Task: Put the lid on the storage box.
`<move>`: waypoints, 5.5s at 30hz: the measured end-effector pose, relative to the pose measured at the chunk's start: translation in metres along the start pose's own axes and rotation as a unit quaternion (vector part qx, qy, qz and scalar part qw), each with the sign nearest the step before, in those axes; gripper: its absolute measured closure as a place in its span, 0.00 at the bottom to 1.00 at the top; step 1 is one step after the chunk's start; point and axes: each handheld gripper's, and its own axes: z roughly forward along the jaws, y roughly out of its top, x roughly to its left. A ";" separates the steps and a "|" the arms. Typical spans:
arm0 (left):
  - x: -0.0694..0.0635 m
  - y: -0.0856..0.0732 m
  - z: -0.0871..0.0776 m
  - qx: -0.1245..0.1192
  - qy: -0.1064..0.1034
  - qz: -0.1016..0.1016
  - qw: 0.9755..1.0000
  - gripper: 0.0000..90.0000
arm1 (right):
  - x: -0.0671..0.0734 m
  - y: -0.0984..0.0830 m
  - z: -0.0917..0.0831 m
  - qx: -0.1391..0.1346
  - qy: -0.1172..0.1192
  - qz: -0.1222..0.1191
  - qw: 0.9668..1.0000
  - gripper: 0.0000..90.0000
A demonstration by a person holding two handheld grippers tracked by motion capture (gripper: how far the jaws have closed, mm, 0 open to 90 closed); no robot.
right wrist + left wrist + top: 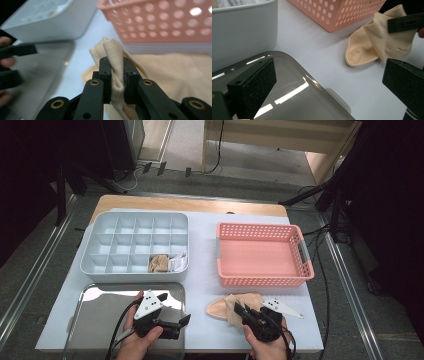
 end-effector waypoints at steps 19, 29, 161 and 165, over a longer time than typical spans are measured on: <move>0.000 0.000 0.002 0.005 -0.001 0.006 1.000 0.00 | -0.024 -0.003 -0.022 -0.041 -0.054 0.001 0.998 0.63; -0.001 0.000 0.001 0.006 -0.002 0.007 1.000 0.00 | -0.024 -0.012 -0.034 -0.047 -0.044 -0.006 0.998 0.63; -0.027 0.001 0.038 0.079 -0.068 -0.025 0.994 0.72 | 0.025 -0.034 -0.010 -0.065 -0.018 -0.111 0.992 0.96; -0.027 0.001 0.038 0.078 -0.068 -0.026 0.994 0.72 | 0.005 -0.025 -0.028 -0.098 -0.033 -0.081 0.991 0.95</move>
